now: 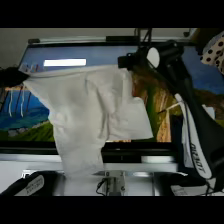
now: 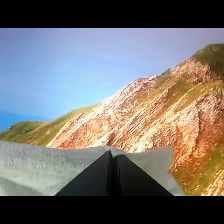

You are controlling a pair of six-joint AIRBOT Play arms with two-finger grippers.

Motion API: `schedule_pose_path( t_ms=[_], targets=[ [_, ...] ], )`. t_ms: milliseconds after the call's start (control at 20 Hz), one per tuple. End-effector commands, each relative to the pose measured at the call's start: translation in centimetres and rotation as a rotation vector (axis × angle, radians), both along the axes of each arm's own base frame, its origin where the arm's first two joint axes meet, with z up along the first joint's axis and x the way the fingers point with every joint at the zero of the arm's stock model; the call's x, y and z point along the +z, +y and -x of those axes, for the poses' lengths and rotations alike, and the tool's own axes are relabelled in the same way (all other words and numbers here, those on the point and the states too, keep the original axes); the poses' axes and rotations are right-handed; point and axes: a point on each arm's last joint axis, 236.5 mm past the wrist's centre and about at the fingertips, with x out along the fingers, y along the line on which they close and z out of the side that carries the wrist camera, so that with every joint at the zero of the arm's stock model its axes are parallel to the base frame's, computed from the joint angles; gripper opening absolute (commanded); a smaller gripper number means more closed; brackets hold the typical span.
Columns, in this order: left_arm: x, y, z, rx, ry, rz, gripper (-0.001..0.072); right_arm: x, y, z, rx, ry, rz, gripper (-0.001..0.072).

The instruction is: Fold the shirts.

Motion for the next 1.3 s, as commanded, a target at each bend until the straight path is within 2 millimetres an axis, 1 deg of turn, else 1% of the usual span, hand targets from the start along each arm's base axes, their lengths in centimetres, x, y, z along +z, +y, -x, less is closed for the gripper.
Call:
schedule_pose_path(
  t_ms=[0, 100, 150, 200, 250, 300, 350, 400, 450, 500, 550, 600, 650, 700, 750, 800, 900, 1000, 1050, 1100, 1150, 1250],
  targets=[
    [-11.0, -3.3, -3.8, -0.039, 0.222, 0.176, 0.0040, -9.5, 4.1, -2.0, -0.037, 0.180, -0.141, 0.0075],
    [-15.5, -5.8, -4.1, -0.076, 0.340, 0.246, 0.0041, -13.4, 5.3, -0.4, -0.036, 0.321, -0.168, 0.0076],
    [-17.2, -6.9, -3.8, -0.097, 0.394, 0.270, 0.0043, -14.6, 5.4, 0.3, -0.035, 0.369, -0.162, 0.0076],
    [-18.6, -8.1, -3.2, -0.121, 0.447, 0.290, 0.0065, -15.3, 5.4, 0.7, -0.035, 0.398, -0.153, 0.0077],
    [-19.4, -8.9, -2.6, -0.143, 0.484, 0.298, 0.0086, -15.4, 5.4, 0.8, -0.035, 0.401, -0.153, 0.0104],
    [-19.7, -9.2, -2.2, -0.160, 0.511, 0.301, 0.0263, -14.6, 5.2, 0.7, -0.037, 0.393, -0.167, 0.0153],
    [-19.4, -9.0, -1.8, -0.170, 0.524, 0.305, 0.0601, -13.5, 4.7, 0.4, -0.044, 0.377, -0.180, 0.0470],
    [-18.7, -8.0, -1.4, -0.185, 0.543, 0.294, 0.0714, -11.7, 3.7, 0.5, -0.044, 0.358, -0.181, 0.0628],
    [-17.9, -6.2, -0.7, -0.193, 0.573, 0.269, 0.0714, -10.1, 1.9, 0.8, -0.031, 0.344, -0.148, 0.0628],
    [-16.9, -3.9, 0.5, -0.184, 0.627, 0.251, 0.0711, -9.0, -1.3, 1.8, -0.031, 0.358, -0.065, 0.0627],
    [-16.1, -1.6, 2.3, -0.162, 0.697, 0.242, 0.0707, -8.7, -5.6, 3.5, -0.064, 0.420, 0.037, 0.0624],
    [-15.7, 0.3, 4.3, -0.137, 0.757, 0.247, 0.0700, -8.6, -9.5, 5.6, -0.091, 0.507, 0.115, 0.0579],
    [-15.5, 1.8, 6.3, -0.106, 0.795, 0.268, 0.0697, -8.6, -12.6, 7.9, -0.104, 0.602, 0.155, 0.0563],
    [-15.8, 2.6, 8.1, -0.067, 0.808, 0.296, 0.0637, -8.5, -15.0, 10.1, -0.120, 0.684, 0.164, 0.0563],
    [-17.1, 2.6, 10.7, -0.050, 0.818, 0.318, 0.0487, -8.4, -16.5, 11.7, -0.148, 0.723, 0.152, 0.0563],
    [-19.0, 2.1, 13.5, -0.016, 0.847, 0.353, 0.0493, -8.6, -17.2, 13.1, -0.164, 0.736, 0.117, 0.0566],
    [-23.1, 0.0, 18.9, 0.047, 0.909, 0.432, 0.0535, -9.9, -17.1, 15.5, -0.180, 0.727, 0.044, 0.0569],
    [-25.3, -1.6, 22.0, 0.037, 0.921, 0.463, 0.0534, -11.9, -16.7, 18.2, -0.185, 0.752, 0.002, 0.0569],
    [-26.0, -2.2, 23.2, 0.024, 0.930, 0.467, 0.0534, -12.9, -16.7, 19.7, -0.183, 0.775, 0.005, 0.0569],
    [-26.6, -2.7, 23.8, 0.026, 0.941, 0.474, 0.0535, -13.7, -16.7, 21.0, -0.172, 0.798, 0.008, 0.0569],
    [-27.1, -3.1, 23.5, 0.043, 0.926, 0.492, 0.0535, -14.3, -16.5, 22.3, -0.147, 0.817, 0.012, 0.0569],
    [-27.4, -4.2, 22.2, 0.043, 0.870, 0.515, 0.0535, -15.2, -16.1, 24.0, -0.127, 0.854, -0.019, 0.0569]
  ],
)
